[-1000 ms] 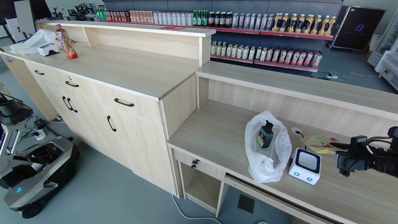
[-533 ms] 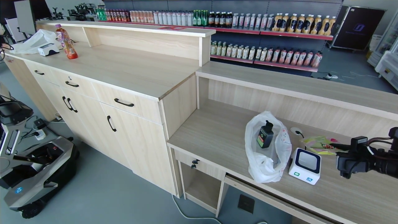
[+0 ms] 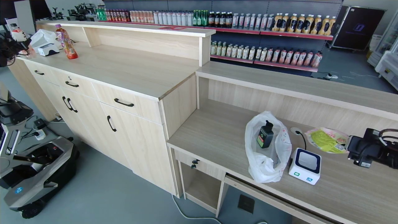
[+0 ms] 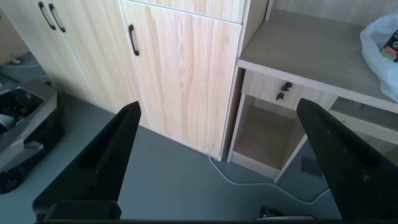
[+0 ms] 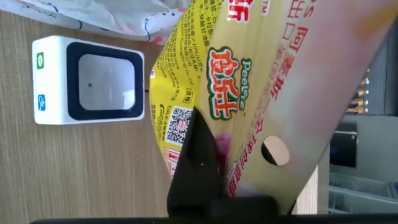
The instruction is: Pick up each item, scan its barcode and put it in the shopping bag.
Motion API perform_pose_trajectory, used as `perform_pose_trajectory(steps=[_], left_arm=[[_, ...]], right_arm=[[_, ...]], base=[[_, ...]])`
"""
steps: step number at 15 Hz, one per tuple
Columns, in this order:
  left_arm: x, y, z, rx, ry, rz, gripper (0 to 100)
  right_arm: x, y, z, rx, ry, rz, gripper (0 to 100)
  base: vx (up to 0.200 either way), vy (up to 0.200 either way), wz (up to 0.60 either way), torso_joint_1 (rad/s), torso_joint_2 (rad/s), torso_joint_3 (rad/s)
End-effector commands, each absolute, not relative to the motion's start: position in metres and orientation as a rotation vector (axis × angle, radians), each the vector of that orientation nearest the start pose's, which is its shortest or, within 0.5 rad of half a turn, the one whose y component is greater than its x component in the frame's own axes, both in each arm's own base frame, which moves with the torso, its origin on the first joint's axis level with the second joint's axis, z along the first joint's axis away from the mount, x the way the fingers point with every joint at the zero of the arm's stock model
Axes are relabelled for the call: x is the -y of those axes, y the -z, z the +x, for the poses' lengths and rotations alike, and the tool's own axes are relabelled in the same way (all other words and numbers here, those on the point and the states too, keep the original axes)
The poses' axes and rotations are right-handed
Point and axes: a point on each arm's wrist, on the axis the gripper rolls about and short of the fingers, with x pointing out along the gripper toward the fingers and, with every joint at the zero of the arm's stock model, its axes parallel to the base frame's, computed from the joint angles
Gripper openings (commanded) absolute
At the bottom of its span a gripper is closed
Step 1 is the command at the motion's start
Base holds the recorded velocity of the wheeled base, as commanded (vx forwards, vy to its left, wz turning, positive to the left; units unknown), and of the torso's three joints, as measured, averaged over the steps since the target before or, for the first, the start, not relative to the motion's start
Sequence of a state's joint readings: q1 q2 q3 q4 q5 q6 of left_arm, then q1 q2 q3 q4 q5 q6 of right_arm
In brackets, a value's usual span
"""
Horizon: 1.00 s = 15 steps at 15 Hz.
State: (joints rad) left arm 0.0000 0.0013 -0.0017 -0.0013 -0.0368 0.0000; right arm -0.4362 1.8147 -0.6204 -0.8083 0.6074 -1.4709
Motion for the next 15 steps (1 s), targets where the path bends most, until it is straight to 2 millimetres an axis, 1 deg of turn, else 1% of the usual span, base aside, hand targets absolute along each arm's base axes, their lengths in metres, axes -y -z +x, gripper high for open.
perform_pose_trajectory(steps=[1,3,4,6,8,9,10,11,12,13,14,15], left_arm=[[0.001,-0.076,-0.023,0.002,0.037,0.0,100],[0.001,-0.076,-0.023,0.002,0.037,0.0,100],[0.001,-0.076,-0.023,0.002,0.037,0.0,100],[0.001,-0.076,-0.023,0.002,0.037,0.0,100],[0.001,-0.076,-0.023,0.002,0.037,0.0,100],[0.001,-0.076,-0.023,0.002,0.037,0.0,100],[0.001,-0.076,-0.023,0.002,0.037,0.0,100],[0.001,-0.076,-0.023,0.002,0.037,0.0,100],[0.001,-0.076,-0.023,0.002,0.037,0.0,100],[0.001,-0.076,-0.023,0.002,0.037,0.0,100],[0.001,-0.076,-0.023,0.002,0.037,0.0,100],[0.001,-0.076,-0.023,0.002,0.037,0.0,100]], right_arm=[[0.117,-0.155,0.248,-0.122,-0.266,-1.239,0],[0.121,-0.16,0.231,-0.12,-0.269,-1.224,0],[0.119,-0.161,0.226,-0.12,-0.295,-1.209,0],[0.115,-0.162,0.225,-0.115,-0.322,-1.171,0],[0.111,-0.166,0.223,-0.102,-0.314,-1.119,0],[0.098,-0.173,0.231,-0.068,-0.313,-1.032,0],[0.091,-0.178,0.236,-0.058,-0.295,-0.99,0],[0.071,-0.182,0.245,-0.053,-0.274,-0.884,0],[0.051,-0.175,0.252,-0.094,-0.306,-0.651,0],[0.04,-0.161,0.26,-0.164,-0.362,-0.504,0],[0.034,-0.154,0.265,-0.201,-0.39,-0.459,0],[0.032,-0.14,0.27,-0.26,-0.411,-0.403,0]], base=[[0.0,0.0,0.0,0.0,0.0,0.0],[0.0,0.0,0.0,0.0,0.0,0.0],[0.0,0.0,0.0,0.0,0.0,0.0],[0.0,0.0,0.0,0.0,0.0,0.0],[0.0,0.0,0.6,0.007,0.0,0.002],[0.0,0.0,0.6,-0.002,0.0,0.007],[0.0,0.0,0.6,-0.002,0.0,0.007],[0.0,0.0,0.6,0.002,0.0,-0.002],[0.0,0.0,0.6,0.002,0.0,-0.007],[0.0,0.0,0.0,0.0,0.0,0.0],[0.0,0.0,0.0,0.0,0.0,0.0],[0.0,0.0,0.0,0.0,0.0,0.0]])
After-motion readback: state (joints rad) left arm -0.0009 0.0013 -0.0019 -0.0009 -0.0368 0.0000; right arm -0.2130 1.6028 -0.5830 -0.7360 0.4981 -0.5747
